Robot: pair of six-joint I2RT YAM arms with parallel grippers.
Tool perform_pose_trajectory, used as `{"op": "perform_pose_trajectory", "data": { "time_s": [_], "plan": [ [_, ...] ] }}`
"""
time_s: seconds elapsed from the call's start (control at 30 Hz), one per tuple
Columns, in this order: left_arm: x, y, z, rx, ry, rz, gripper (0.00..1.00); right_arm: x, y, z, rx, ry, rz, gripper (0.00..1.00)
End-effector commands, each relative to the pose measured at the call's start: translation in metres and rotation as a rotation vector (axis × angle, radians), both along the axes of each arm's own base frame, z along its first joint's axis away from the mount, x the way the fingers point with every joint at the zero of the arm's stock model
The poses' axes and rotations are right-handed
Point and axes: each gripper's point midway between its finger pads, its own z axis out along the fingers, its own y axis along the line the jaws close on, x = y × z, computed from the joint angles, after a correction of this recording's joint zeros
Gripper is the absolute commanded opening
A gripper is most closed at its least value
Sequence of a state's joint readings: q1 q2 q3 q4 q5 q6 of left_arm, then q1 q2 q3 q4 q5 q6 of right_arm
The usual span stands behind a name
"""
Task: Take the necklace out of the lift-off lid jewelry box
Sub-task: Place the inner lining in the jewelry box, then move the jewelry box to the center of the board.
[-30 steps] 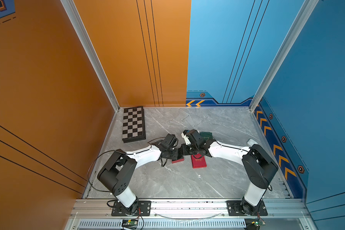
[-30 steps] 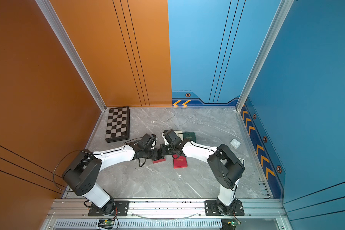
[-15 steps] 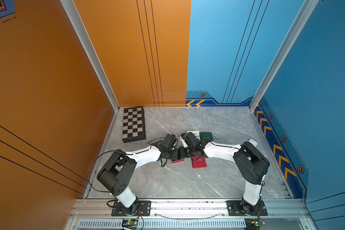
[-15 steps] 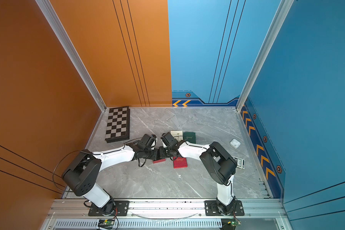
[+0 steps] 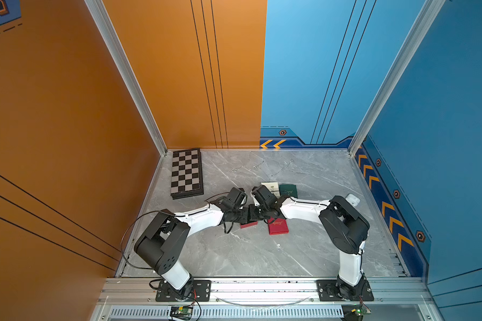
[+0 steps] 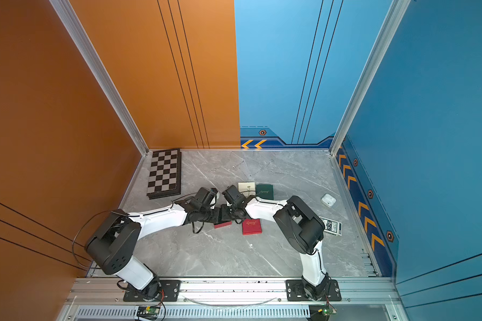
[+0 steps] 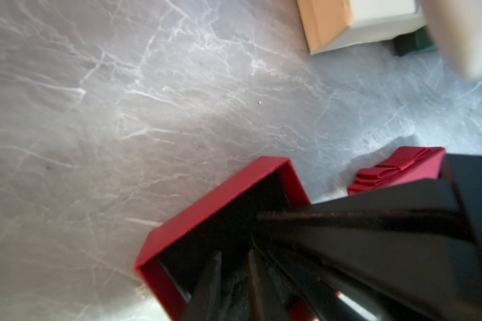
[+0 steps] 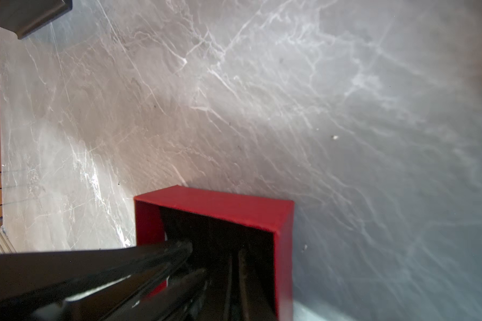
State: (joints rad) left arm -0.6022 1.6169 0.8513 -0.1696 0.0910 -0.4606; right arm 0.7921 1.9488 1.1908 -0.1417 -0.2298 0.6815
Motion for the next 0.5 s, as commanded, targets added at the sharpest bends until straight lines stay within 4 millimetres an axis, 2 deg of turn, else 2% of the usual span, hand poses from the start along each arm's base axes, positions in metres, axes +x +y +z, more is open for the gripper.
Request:
{"op": "perform_pose_trajectory", "data": {
  "time_s": [0.0, 0.07, 0.1, 0.27, 0.47],
  "plan": [
    [-0.005, 0.012, 0.0, 0.008, 0.019, 0.021, 0.21, -0.006, -0.04, -0.038, -0.162, 0.062, -0.063, 0.1],
    [-0.004, 0.014, 0.004, 0.001, 0.007, 0.022, 0.21, -0.005, -0.042, -0.032, -0.16, 0.048, -0.059, 0.1],
    [0.003, 0.011, 0.013, -0.022, -0.032, 0.026, 0.22, -0.004, -0.042, -0.029, -0.157, 0.04, -0.054, 0.1],
    [0.009, 0.016, 0.034, -0.075, -0.096, 0.048, 0.26, -0.003, -0.05, -0.024, -0.175, 0.032, -0.047, 0.11],
    [0.009, 0.035, 0.054, -0.067, -0.171, 0.095, 0.28, -0.009, -0.051, -0.013, -0.179, 0.007, 0.028, 0.11]
  ]
}}
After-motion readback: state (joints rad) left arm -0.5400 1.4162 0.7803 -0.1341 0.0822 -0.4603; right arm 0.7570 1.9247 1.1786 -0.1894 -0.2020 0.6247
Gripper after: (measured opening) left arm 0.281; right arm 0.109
